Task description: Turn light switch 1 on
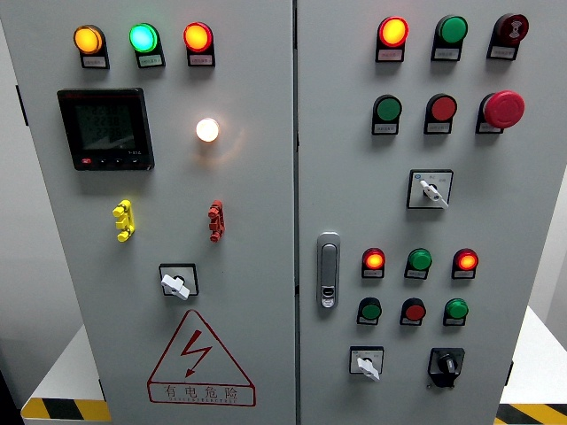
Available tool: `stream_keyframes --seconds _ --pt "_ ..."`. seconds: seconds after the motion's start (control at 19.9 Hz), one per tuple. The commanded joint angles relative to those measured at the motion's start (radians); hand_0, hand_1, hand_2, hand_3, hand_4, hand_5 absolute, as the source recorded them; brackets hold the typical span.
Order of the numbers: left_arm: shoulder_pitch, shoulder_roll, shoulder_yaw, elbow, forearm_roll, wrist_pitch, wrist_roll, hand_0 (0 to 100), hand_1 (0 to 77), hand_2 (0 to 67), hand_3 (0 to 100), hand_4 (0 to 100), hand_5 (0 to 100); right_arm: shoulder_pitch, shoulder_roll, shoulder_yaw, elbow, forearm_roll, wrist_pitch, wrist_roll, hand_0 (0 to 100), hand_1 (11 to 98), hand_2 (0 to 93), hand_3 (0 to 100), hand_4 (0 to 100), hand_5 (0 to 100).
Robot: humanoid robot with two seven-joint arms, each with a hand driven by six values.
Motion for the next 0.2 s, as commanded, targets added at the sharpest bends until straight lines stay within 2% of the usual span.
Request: stream_keyframes --seconds 0.0,0.15 --pt "-0.007 -0.015 0.012 0.017 -0.001 0.000 0.016 0 0.0 7.1 2 3 10 -0.001 0.0000 0.000 0.000 0.000 0.000 -0.001 0 22.6 0.0 11 23 15" --pt "-0.010 -0.016 0.012 0.017 -0.001 0.000 0.016 0 0.0 6.2 1 1 9 -0.001 0.0000 0.000 0.000 0.000 0.000 -0.001 0 22.6 0.0 11 23 15"
